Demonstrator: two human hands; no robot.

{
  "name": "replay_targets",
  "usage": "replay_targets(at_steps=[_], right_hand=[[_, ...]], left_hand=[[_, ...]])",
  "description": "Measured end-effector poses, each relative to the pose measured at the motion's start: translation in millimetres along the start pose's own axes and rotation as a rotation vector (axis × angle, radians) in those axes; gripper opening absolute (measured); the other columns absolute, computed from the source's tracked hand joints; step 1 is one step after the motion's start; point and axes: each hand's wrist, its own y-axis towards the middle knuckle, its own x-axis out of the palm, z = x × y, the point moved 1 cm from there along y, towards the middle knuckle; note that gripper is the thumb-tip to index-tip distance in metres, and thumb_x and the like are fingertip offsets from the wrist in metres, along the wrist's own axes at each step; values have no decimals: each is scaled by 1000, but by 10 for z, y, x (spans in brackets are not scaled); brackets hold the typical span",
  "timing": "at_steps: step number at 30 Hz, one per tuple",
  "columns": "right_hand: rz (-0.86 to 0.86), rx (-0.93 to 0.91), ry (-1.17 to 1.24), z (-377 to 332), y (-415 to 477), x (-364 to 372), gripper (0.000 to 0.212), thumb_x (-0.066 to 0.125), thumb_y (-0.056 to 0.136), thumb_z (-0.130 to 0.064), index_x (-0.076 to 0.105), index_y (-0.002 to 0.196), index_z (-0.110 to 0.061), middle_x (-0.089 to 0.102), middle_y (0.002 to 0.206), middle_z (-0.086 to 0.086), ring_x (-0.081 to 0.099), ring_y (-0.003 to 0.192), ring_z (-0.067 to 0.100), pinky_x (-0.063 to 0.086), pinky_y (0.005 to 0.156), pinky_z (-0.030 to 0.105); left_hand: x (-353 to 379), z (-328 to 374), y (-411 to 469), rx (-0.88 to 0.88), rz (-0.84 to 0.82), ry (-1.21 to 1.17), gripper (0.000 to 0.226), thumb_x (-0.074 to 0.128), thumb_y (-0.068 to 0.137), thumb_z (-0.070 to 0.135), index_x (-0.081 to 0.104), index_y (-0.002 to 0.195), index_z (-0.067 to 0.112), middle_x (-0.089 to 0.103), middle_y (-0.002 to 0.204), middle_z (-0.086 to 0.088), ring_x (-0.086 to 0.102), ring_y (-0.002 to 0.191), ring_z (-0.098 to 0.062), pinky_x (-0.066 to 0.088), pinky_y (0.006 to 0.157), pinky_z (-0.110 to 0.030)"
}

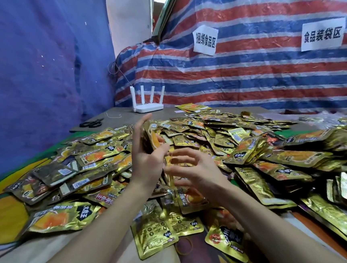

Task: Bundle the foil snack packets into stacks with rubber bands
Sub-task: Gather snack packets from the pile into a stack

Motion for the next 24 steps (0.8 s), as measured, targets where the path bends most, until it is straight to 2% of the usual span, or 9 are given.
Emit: replay_targets(at_steps=[3,5,7,9,13,15,19,22,24], right_hand=[[-21,40,-30,14,17,8,39,89,74,-17,74,110,-22,64,122,13,74,97,22,61,76,37],[-26,59,-9,27,22,-3,44,90,72,-18,74,113,-20,65,124,14,73,100,23,61,81,41],[-37,69,38,41,26,15,50,90,66,-20,74,113,-18,68,121,13,73,98,22,61,77,37],[-50,76,75,53,35,51,55,89,63,-22,73,115,-17,70,119,11,74,97,22,60,75,36],[-38,80,149,84,58,112,59,90,62,-18,71,118,-15,66,125,16,73,105,29,57,92,54],[-39,75,196,74,62,120,59,89,61,-15,70,116,-13,66,124,18,72,105,32,54,95,60],[-64,45,204,-1,49,53,63,87,62,-10,66,122,-7,64,120,23,72,103,37,55,92,61],[-74,23,217,-31,30,39,61,86,62,-8,65,119,-7,69,109,18,73,97,36,57,88,60],[-81,27,257,-34,19,66,63,85,63,-6,64,122,-5,67,108,19,72,93,33,58,85,59]], left_hand=[[15,-5,-15,-32,-29,-37,71,60,84,-15,55,129,41,62,76,12,60,68,-6,54,62,-21],[23,-11,12,-89,20,-112,67,61,86,-13,56,129,38,63,79,6,60,72,-16,56,68,-32],[37,-3,28,-120,66,-183,62,60,88,-11,57,128,37,64,81,3,60,71,-19,55,70,-38],[43,4,35,-125,97,-229,60,58,89,-11,56,128,35,63,79,2,60,69,-18,55,68,-37],[33,51,46,-145,116,-295,60,55,92,-10,50,138,29,60,84,-3,61,69,-18,56,63,-31],[42,82,39,-162,97,-317,59,54,94,-8,49,139,29,57,90,-10,62,72,-21,57,62,-32],[64,122,20,-223,21,-347,55,54,97,1,46,141,33,54,103,-22,61,88,-31,57,70,-42],[110,158,-17,-255,-11,-366,50,54,100,7,47,140,36,61,100,-23,63,90,-32,58,70,-44],[139,173,-40,-287,21,-433,47,52,101,10,47,140,37,65,98,-19,65,90,-28,59,68,-43]])
